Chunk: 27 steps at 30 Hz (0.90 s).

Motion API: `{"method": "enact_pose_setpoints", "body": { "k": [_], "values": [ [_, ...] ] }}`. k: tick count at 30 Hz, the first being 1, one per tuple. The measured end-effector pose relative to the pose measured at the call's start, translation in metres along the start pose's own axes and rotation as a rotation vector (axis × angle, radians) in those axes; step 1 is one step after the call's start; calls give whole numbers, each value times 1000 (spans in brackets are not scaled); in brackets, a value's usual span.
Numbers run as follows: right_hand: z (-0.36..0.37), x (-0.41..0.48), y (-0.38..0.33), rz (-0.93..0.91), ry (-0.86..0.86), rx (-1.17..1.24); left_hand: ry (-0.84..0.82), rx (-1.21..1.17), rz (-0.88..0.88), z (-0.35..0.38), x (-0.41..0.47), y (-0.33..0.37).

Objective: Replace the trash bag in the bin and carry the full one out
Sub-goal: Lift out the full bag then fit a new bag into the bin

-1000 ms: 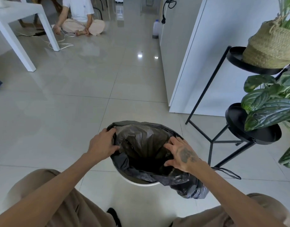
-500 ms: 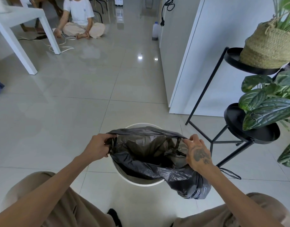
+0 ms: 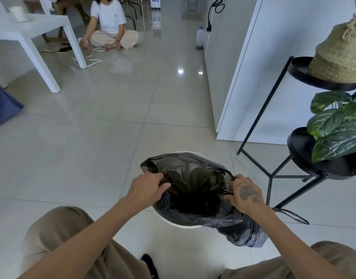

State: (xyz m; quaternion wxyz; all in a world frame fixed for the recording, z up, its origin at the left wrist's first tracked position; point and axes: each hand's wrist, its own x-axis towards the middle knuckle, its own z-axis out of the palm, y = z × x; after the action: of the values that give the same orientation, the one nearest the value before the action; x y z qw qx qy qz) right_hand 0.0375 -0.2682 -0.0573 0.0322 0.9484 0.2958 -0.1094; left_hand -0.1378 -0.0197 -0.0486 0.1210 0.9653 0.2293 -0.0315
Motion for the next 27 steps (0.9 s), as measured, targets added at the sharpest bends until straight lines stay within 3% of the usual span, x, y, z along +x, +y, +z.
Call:
{"method": "enact_pose_setpoints", "body": {
  "k": [3, 6, 8, 12, 16, 20, 24, 27],
  "values": [
    [-1, -1, -3, 3, 0, 29, -147, 56, -126, 10, 6, 2],
    [1, 7, 0, -1, -3, 219, -200, -94, -227, 15, 10, -4],
    [-2, 7, 1, 63, -21, 582, -210, -152, -254, 14, 11, -10],
    [-16, -4, 1, 264, 2, 1564, -319, -177, -243, 8, 7, -18],
    [-22, 0, 15, 444, 104, 2090, -262, -287, -287, 8, -2, -29],
    [-18, 0, 18, 513, 90, 2245, -126, -539, -353, 3, -11, -29],
    [-17, -2, 13, 526, 75, 2303, -28, -1070, -433, -5, -18, -29],
    [-20, -5, 10, 546, 90, 2307, -84, -1475, -455, -11, -22, -35]
  ]
}}
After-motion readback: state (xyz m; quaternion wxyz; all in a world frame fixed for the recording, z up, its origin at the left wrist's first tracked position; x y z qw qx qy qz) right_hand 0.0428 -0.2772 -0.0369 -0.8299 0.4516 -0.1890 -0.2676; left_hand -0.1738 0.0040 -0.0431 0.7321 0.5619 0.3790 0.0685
